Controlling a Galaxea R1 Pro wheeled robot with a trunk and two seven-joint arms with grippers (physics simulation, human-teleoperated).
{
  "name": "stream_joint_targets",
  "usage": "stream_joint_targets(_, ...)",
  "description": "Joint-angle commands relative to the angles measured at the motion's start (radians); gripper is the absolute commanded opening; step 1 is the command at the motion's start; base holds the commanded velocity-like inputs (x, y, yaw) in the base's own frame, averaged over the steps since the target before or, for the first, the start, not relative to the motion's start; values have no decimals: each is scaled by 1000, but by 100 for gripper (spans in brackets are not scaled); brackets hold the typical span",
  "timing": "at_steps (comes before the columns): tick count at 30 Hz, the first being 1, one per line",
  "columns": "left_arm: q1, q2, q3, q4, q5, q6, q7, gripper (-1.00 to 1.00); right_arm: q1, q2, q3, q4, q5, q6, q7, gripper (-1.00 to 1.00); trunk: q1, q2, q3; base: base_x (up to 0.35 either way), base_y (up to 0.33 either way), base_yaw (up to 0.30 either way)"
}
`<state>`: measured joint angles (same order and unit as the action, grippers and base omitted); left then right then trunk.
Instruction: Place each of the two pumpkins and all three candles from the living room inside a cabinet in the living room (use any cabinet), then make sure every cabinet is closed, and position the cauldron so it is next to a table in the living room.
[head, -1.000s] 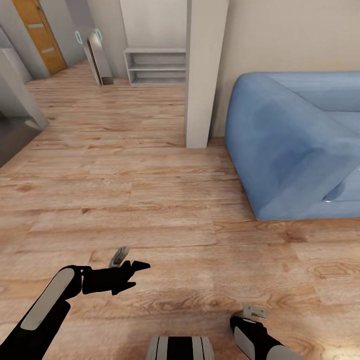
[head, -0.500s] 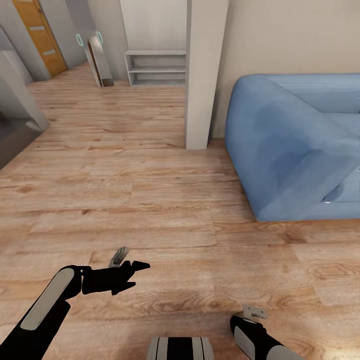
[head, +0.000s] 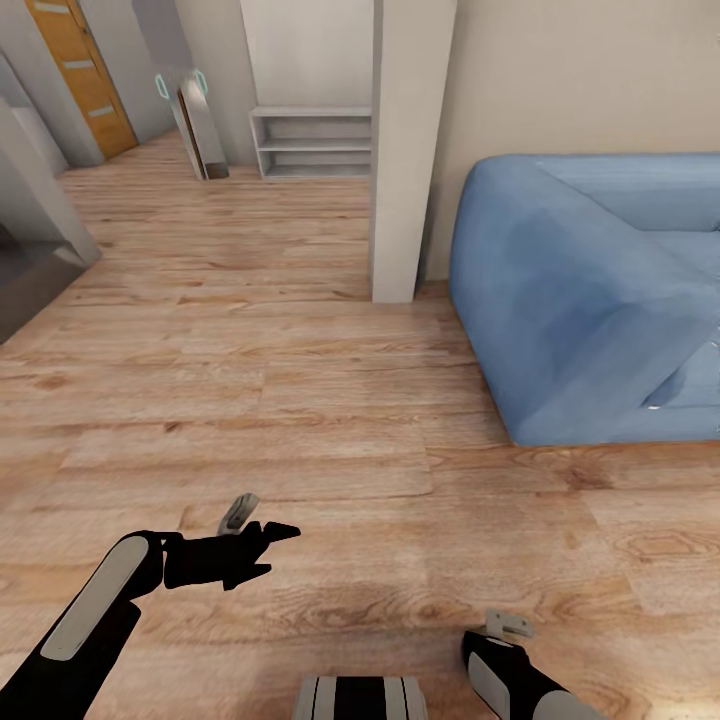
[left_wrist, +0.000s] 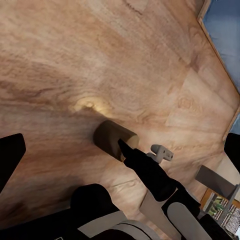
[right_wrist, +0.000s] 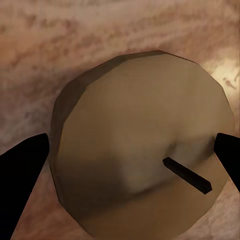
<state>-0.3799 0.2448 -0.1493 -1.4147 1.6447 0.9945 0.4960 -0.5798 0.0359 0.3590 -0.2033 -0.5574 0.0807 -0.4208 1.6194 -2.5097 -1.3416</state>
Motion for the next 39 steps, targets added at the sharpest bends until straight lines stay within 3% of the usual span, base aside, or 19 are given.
stream_joint_targets(1, -1, 0, -1, -1, 11, 0, 10, 100, 0, -1, 8, -2, -4, 8, -7, -100, 0, 0, -1, 0, 0, 0)
stream_joint_targets(3, -1, 0, -1, -1, 11, 0, 10, 100, 0, -1, 8, -2, -4, 8, -7, -100, 0, 0, -1, 0, 0, 0)
stream_joint_targets(39, -1, -2, -16, 11, 9, -2, 12, 100, 0, -2, 6, -15, -6, -20, 1, -100, -16, 8, 138, 0, 0, 0)
